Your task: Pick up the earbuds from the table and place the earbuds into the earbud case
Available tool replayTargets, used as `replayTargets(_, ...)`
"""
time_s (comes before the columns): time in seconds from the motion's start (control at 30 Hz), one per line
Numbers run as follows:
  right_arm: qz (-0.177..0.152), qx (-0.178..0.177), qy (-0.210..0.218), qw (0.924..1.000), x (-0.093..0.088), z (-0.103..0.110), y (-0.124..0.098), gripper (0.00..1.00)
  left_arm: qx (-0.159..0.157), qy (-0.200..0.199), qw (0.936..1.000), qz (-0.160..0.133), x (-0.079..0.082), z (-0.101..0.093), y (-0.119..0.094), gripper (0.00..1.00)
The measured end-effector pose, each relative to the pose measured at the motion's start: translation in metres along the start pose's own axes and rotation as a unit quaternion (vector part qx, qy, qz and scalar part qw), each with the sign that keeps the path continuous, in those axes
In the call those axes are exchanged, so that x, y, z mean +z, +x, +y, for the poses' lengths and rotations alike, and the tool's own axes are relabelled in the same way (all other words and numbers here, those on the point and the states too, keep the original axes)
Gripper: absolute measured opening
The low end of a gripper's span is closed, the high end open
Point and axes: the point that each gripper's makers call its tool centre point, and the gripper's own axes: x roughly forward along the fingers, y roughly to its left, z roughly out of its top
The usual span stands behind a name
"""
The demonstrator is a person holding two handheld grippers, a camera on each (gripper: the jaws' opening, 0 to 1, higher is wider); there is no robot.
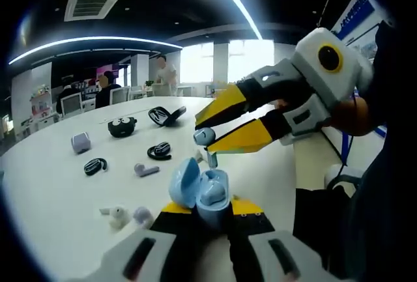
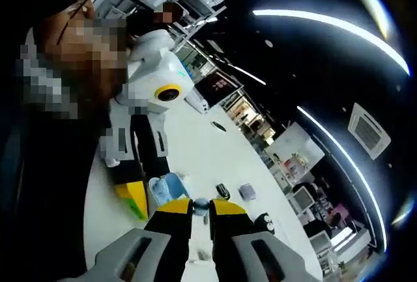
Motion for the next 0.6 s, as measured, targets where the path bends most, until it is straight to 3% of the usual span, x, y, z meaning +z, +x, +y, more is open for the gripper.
replayTargets(0.6, -0.014, -0.028, -0.029, 0.9991, -0.0076, 0.0041, -0.003, 0.1, 0.004, -0.002, 1.0, -0.001, 0.0006, -0.0001, 0.0009, 0.19)
